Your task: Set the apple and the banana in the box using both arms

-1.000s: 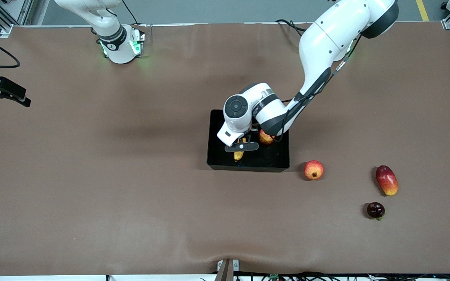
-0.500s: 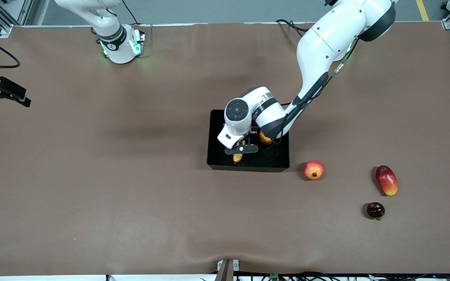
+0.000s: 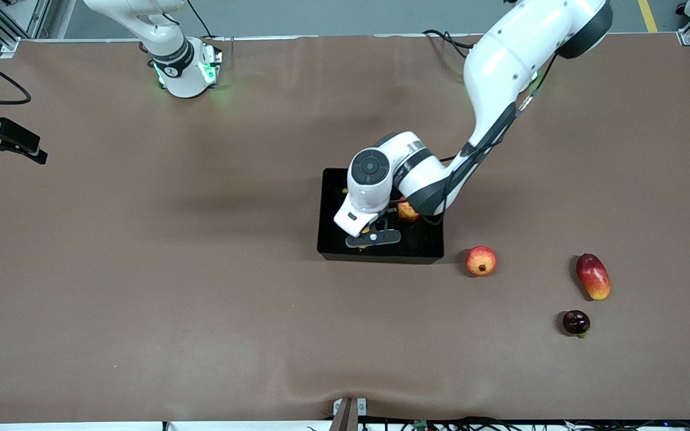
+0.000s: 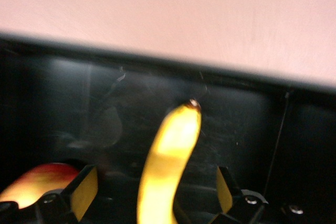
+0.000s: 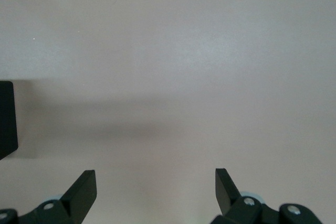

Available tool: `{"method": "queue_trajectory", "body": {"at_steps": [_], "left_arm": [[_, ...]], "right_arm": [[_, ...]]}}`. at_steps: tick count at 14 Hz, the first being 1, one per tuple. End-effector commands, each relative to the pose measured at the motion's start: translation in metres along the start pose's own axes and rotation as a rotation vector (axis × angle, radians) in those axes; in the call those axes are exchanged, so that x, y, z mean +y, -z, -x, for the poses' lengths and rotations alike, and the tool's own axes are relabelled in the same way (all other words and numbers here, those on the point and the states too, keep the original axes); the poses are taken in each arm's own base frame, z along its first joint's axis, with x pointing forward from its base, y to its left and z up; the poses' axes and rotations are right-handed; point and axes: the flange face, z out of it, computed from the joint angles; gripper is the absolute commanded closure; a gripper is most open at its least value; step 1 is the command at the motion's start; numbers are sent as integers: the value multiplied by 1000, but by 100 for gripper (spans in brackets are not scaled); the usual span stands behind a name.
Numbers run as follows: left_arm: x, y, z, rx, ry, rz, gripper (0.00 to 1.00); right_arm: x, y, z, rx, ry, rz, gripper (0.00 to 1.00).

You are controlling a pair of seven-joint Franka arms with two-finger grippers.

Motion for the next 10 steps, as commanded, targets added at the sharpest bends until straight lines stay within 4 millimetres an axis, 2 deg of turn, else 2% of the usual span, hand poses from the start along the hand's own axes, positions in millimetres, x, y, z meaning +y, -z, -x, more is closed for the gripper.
{"method": "queue_trajectory", "body": {"at_steps": [1, 4, 6, 8, 9, 10], "left_arm": [[-49, 81, -24, 57, 57, -79, 0], [-120, 138, -59, 36, 18, -126, 0], [-171, 184, -83, 8, -19, -106, 0], [-215, 224, -91, 25, 10, -142, 0], [-232, 245, -91, 44, 4, -151, 0], [-249, 259, -92, 50, -28, -162, 0]], "right_arm": [[3, 1, 2, 1, -2, -1, 0], [3, 2, 2, 2, -1, -1, 0], [3, 2, 2, 2, -1, -1, 0], [3, 2, 2, 2, -2, -1, 0], [3, 1, 2, 1, -1, -1, 0], [3, 2, 2, 2, -1, -1, 0]]}}
